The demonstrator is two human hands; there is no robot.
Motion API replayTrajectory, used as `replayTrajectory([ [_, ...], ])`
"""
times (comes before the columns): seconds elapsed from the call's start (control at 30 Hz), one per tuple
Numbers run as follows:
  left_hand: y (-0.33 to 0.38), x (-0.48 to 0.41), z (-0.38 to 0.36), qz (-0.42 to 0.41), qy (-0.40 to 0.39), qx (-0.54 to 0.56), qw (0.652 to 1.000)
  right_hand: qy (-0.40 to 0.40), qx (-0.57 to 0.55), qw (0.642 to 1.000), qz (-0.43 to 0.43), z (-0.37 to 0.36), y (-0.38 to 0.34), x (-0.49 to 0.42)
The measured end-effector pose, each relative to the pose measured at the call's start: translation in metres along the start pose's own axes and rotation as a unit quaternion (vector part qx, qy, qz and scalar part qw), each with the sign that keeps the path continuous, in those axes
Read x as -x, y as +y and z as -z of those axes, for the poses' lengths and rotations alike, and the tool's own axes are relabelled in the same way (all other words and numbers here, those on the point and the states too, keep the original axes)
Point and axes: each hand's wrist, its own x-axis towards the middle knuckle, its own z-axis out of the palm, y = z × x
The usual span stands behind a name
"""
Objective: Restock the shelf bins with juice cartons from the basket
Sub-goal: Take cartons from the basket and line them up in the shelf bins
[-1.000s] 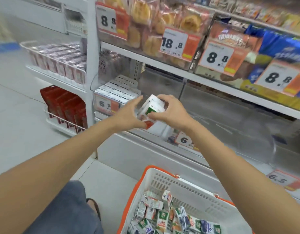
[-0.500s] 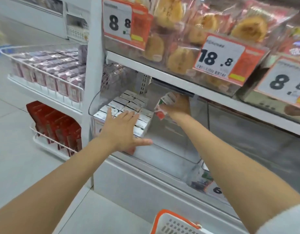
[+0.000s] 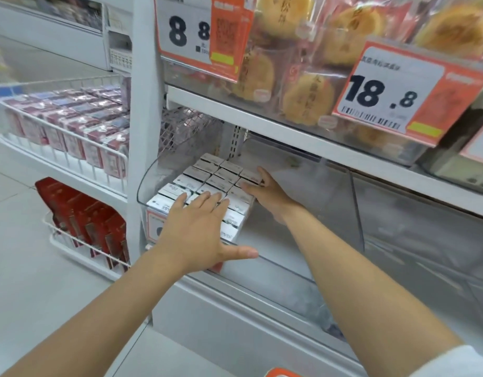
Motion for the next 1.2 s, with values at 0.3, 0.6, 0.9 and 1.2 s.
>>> replayTrajectory([
  [0.3, 0.006, 0.013, 0.016, -0.012, -0.002, 0.022, 1.000, 0.118, 0.270, 0.951, 0.092, 0.005, -0.013, 0.069],
  [0.6, 0.095, 0.089, -0.001, -0.056, 0.063, 0.091, 0.992, 0.154, 0.289, 0.899, 0.289, 0.040, 0.024, 0.242],
  [0.9, 0.211, 0.202, -0.149, -0.017, -0.291, 0.239, 0.926, -0.026, 0.165, 0.972, -0.163, 0.083, 0.284, 0.410],
  [1.2, 0.240, 0.239, -0.215, 0.021, -0.391, 0.269, 0.880, -0.220, 0.103, 0.911, -0.334, 0.066, 0.350, 0.480],
])
